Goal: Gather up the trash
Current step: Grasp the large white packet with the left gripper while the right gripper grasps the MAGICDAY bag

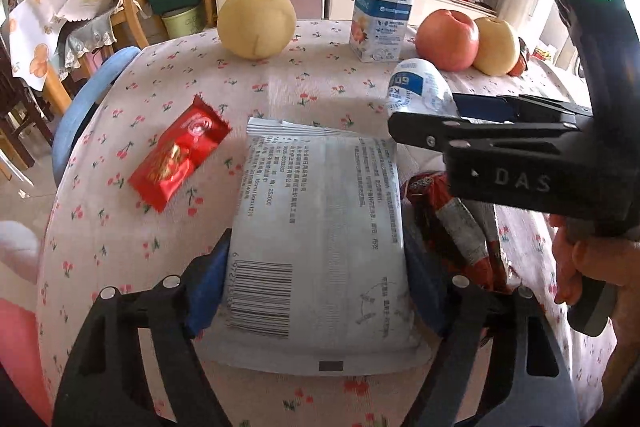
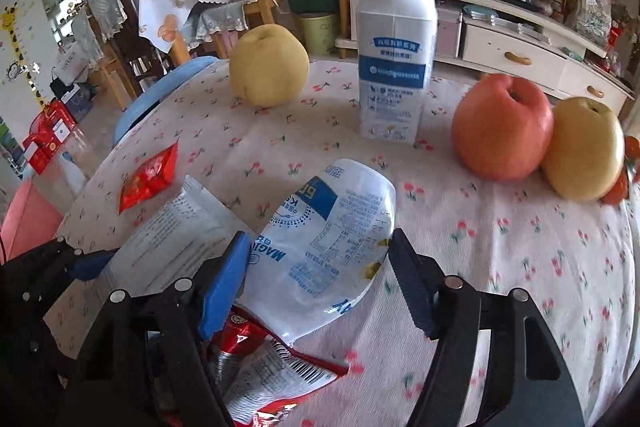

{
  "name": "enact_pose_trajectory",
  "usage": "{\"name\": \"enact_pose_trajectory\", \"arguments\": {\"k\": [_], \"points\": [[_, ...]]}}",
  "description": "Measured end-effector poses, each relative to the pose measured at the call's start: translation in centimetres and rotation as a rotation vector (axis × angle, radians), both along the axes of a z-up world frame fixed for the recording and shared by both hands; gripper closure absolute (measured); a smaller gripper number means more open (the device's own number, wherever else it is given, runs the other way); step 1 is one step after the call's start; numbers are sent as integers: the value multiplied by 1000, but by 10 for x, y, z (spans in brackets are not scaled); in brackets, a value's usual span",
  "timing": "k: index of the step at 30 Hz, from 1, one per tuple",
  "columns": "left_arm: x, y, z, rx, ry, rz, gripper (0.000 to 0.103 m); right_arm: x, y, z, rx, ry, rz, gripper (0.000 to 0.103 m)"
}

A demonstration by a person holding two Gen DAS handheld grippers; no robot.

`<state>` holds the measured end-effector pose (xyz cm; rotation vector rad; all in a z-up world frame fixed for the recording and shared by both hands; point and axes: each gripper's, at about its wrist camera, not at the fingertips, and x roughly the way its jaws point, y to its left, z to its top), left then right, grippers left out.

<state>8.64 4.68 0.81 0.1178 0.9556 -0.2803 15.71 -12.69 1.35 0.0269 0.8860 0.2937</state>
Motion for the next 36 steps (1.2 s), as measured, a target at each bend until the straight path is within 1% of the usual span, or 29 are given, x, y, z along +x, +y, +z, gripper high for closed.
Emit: {"name": "enact_pose_trajectory", "arguments": {"k": [2,6,13,20,25,29,36], "points": [[-7,1,0,-6,2,1,25,-10,-1,-1,27,10,0,32],[-23,4,1,-18,3,2,25,-26,1,3,49,10,3,32],[-44,11,3,-49,10,2,25,-61,5,19,68,-30,-3,33],[-71,26,4,-97,11,22,25,-95,-4,31,133,-54,-31,33],[-91,39,8,-123,0,34,25,-121,-9,46,181,-84,-43,33],[-106,50,12,-141,-12,45,25,-138,-15,50,222,-81,-61,32],[-123,66,22,-168,-45,48,25,-167,-13,58,242,-90,-81,32]]}}
